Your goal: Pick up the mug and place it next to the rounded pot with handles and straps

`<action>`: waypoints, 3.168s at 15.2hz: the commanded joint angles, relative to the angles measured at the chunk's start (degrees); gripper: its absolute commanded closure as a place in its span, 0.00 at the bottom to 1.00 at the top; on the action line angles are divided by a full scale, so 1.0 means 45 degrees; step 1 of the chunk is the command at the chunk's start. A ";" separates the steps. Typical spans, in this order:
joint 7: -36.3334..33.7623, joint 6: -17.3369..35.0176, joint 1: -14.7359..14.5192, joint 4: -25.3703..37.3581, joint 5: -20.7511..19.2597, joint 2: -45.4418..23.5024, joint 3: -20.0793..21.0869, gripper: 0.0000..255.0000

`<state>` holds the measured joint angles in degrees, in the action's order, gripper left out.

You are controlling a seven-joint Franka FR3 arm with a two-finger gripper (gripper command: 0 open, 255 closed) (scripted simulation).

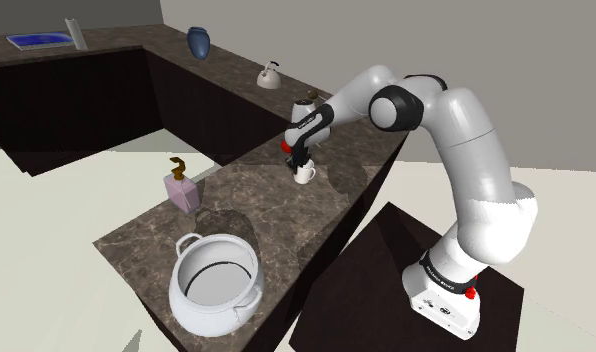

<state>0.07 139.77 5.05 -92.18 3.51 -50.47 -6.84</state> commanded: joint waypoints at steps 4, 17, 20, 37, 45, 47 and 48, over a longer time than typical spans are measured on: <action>0.0000 0.0000 0.0000 0.0001 0.0000 0.0000 0.0000 1.00; -0.0005 -0.0876 -0.0102 -0.0512 -0.0104 0.1390 -0.0122 1.00; -0.0009 -0.1174 -0.0131 -0.0599 -0.0138 0.1774 -0.0158 1.00; -0.0042 -0.3077 -0.0267 -0.0615 -0.0348 0.3699 -0.0336 1.00; -0.0055 -0.4093 -0.0312 -0.0323 -0.0442 0.4428 -0.0400 1.00; -0.0058 -0.4356 -0.0321 -0.0225 -0.0463 0.4594 -0.0414 1.00; -0.0059 -0.4491 -0.0325 -0.0168 -0.0474 0.4673 -0.0421 1.00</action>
<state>-0.21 120.19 3.60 -93.13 1.43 -29.87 -8.69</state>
